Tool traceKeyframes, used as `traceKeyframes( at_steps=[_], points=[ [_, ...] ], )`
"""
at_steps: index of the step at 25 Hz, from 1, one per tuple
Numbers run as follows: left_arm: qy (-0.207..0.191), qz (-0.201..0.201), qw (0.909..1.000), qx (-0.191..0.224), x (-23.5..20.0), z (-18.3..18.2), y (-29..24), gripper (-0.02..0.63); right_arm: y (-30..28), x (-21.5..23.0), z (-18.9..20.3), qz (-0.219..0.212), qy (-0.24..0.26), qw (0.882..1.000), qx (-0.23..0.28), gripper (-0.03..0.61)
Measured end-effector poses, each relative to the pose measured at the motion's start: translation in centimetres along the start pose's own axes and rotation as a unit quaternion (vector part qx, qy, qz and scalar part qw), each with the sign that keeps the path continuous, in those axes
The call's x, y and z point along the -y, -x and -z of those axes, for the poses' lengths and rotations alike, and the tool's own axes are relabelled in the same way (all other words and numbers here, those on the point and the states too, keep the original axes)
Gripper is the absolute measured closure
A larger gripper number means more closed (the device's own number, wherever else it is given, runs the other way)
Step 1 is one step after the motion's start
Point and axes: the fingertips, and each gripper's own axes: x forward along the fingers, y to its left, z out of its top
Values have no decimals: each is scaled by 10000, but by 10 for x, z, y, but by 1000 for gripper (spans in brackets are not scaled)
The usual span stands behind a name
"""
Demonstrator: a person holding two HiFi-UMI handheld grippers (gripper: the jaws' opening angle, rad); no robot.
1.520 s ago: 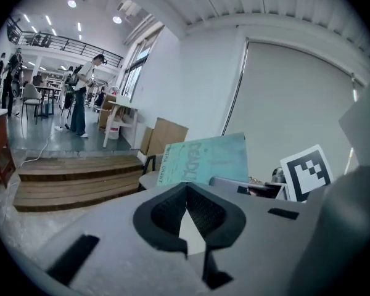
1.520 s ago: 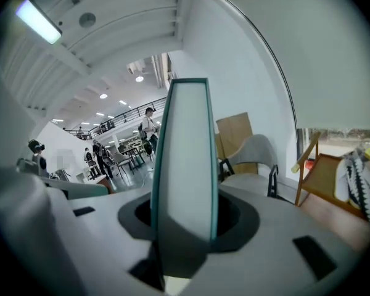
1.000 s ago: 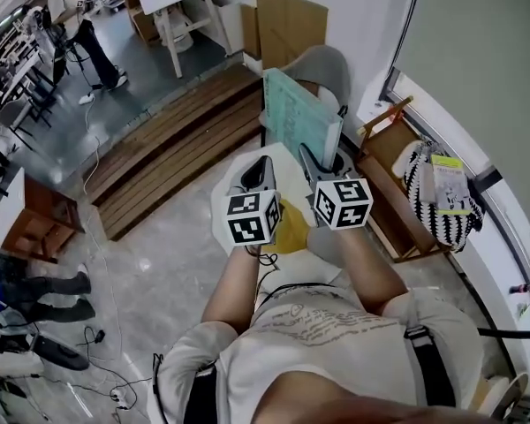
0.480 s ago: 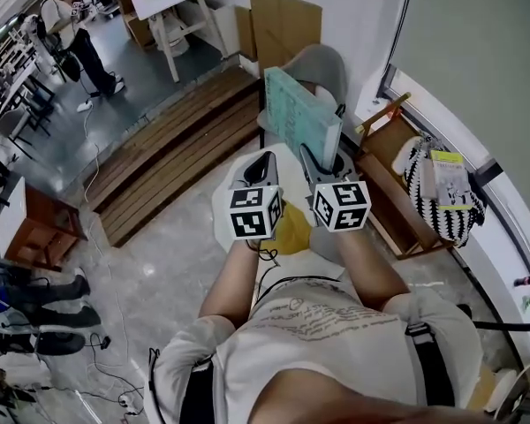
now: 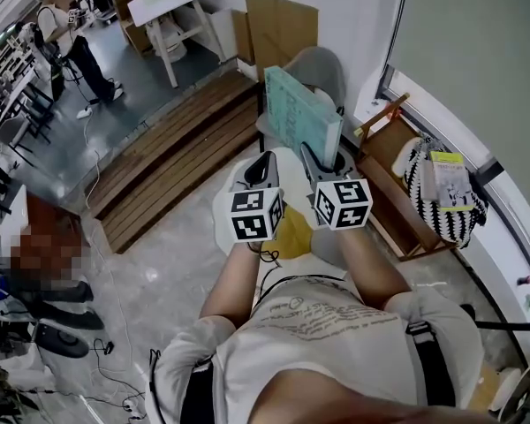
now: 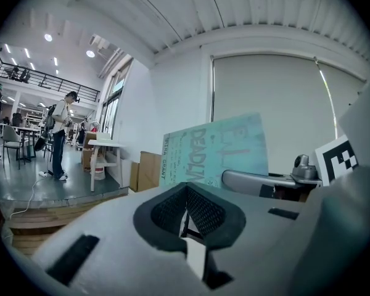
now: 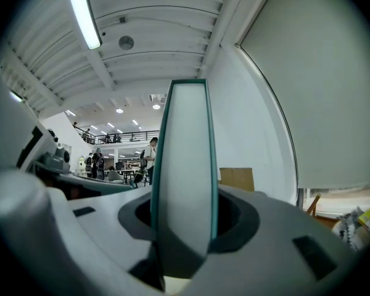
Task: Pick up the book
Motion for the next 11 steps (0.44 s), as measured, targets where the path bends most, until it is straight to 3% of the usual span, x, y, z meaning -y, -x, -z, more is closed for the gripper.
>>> traceKeyframes(
  at_steps=[11],
  points=[
    [95,36,9999,-21,4,-1,-1,594,0,2,1,-110,-140,9998,-2,407]
  ],
)
